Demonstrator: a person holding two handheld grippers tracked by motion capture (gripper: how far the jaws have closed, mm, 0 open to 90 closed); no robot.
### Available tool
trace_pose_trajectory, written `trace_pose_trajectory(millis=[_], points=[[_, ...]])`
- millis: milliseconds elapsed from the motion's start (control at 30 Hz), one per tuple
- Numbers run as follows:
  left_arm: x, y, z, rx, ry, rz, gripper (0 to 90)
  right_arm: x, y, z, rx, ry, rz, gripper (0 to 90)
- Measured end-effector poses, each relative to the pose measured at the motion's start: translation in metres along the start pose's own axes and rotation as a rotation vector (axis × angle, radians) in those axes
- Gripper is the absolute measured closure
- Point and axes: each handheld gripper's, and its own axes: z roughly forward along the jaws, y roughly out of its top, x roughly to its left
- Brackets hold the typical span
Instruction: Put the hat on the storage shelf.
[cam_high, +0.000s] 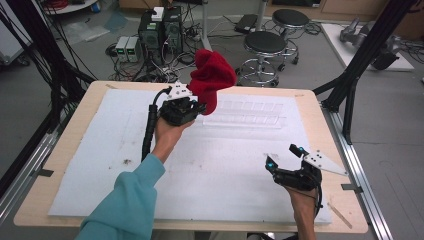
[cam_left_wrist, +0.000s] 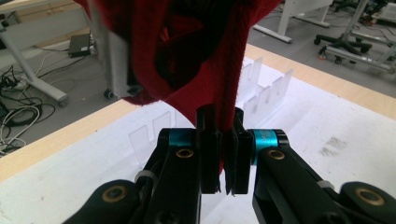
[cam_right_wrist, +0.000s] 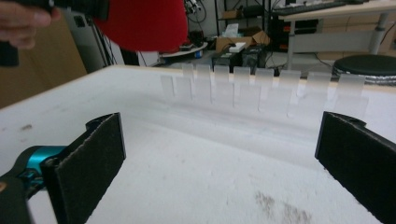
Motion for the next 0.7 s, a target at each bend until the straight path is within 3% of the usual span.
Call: trace_pose_trajectory(millis=[333,533,600,700], points=[[0.008,-0.005,0.026,0.039,0.073,-0.013,85.6,-0.004,-0.033,0.003,0.01,-0.011,-0.03,0.5],[0.008,-0.009,0.036,0.051,0.086,-0.012,85.6,-0.006,-0.045,0.001,-0.002,-0.001,-0.014,0.5],[0.008,-0.013,0.044,0.059,0.073,-0.004,85.6,-0.007,-0.049,0.0,-0.006,0.0,-0.019,0.5],[0.008,-0.015,0.049,0.07,0.088,0.003,85.6,-0.007,-0.05,-0.001,-0.024,-0.007,-0.027,0.5]])
